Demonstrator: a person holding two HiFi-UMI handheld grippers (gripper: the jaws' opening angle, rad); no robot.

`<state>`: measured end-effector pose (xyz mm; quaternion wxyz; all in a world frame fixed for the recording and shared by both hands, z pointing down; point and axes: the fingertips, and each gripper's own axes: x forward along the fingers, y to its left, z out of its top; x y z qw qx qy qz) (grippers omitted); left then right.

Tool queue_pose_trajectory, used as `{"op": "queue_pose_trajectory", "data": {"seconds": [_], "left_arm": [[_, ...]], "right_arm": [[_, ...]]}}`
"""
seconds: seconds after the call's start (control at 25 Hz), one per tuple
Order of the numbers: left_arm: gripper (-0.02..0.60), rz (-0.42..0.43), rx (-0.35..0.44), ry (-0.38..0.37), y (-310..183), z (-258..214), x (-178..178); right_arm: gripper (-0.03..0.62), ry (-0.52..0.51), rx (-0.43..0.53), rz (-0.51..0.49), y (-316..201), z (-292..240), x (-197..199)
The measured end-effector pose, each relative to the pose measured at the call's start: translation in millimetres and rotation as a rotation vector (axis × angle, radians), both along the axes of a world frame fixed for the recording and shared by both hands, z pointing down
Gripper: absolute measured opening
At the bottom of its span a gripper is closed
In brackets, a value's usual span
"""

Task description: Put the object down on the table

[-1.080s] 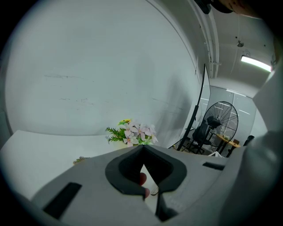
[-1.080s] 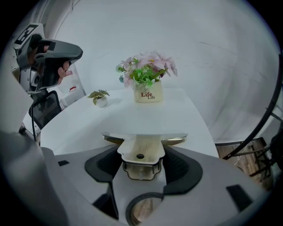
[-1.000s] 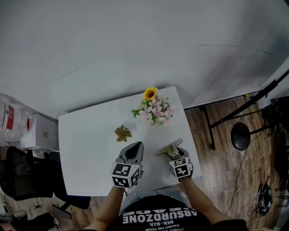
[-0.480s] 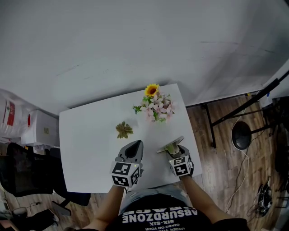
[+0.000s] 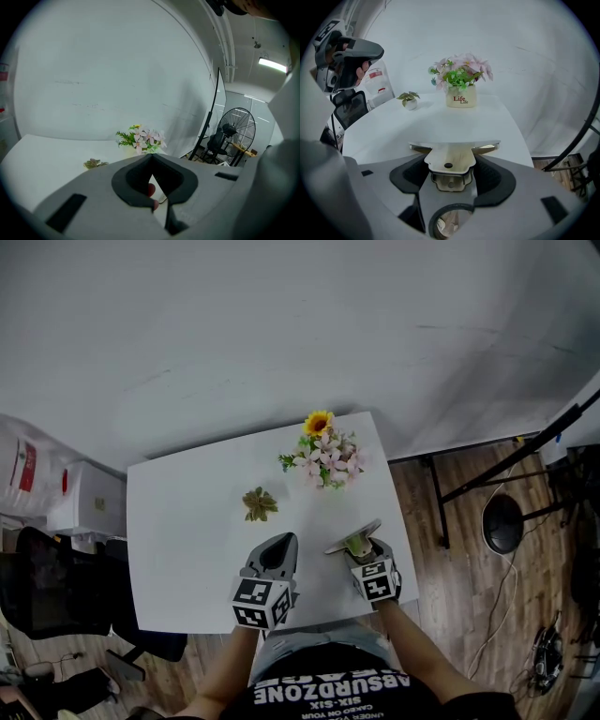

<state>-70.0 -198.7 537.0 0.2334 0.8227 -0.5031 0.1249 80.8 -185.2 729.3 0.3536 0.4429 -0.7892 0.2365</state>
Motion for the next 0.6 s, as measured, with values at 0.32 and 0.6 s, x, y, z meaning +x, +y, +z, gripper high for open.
{"op": "queue_pose_trajectory", "data": {"seconds": [0.32,0.6], "left_arm": [[0.005,-0.035,0.004,0.01,11,-5,-1],[0.005,-0.067,0.019,0.016,16,-13,-4]], "right_arm": [[0.291,-0.022,-0.005,-0.007,4,-9,3],[0.293,-0.099,0.023,0.0,10,-34,4]]}}
